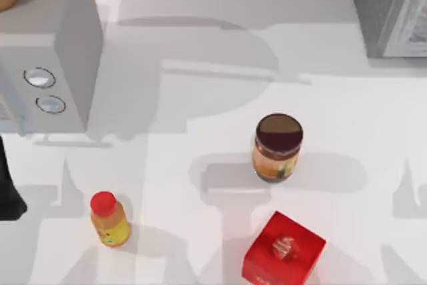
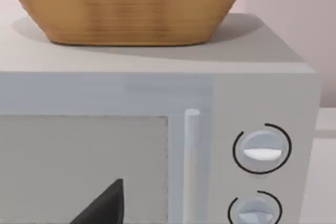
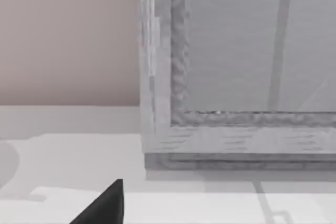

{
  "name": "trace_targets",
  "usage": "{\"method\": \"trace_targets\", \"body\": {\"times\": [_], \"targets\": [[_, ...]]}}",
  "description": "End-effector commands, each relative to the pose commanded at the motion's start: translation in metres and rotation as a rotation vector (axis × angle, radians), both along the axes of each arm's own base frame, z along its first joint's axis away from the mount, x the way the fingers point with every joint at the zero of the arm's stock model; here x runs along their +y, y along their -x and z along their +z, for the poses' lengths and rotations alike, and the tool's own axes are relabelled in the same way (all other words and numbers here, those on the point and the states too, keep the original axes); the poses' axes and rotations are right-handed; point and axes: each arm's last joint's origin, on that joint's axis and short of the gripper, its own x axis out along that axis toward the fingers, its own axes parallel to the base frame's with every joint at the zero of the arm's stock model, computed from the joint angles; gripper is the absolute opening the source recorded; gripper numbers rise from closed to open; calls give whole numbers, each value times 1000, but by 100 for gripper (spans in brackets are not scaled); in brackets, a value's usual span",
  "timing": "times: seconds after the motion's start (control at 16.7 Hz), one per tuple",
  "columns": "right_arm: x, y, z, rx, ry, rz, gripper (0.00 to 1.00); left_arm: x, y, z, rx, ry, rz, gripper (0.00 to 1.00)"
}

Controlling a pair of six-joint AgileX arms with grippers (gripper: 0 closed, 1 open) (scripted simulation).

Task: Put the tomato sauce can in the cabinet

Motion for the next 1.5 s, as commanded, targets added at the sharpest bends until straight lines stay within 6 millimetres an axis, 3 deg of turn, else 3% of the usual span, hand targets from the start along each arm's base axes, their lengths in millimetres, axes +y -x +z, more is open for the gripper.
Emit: {"method": "trace_targets", "body": {"times": [0.24,0.54,0.78,1.02,1.26,1.5], "targets": [[1,-1,4,-4,1,26,100,0,0,0,0,0,0,100],[10,-16,28,-13,6,209,100,0,0,0,0,0,0,100],[21,-49,50,-9,1,435,100,0,0,0,0,0,0,100],[35,-104,58,-6,-11,702,100,0,0,0,0,0,0,100],[51,-166,34,0,-23,980,100,0,0,0,0,0,0,100],[64,-215,-25,15,-31,1233,100,0,0,0,0,0,0,100]]}}
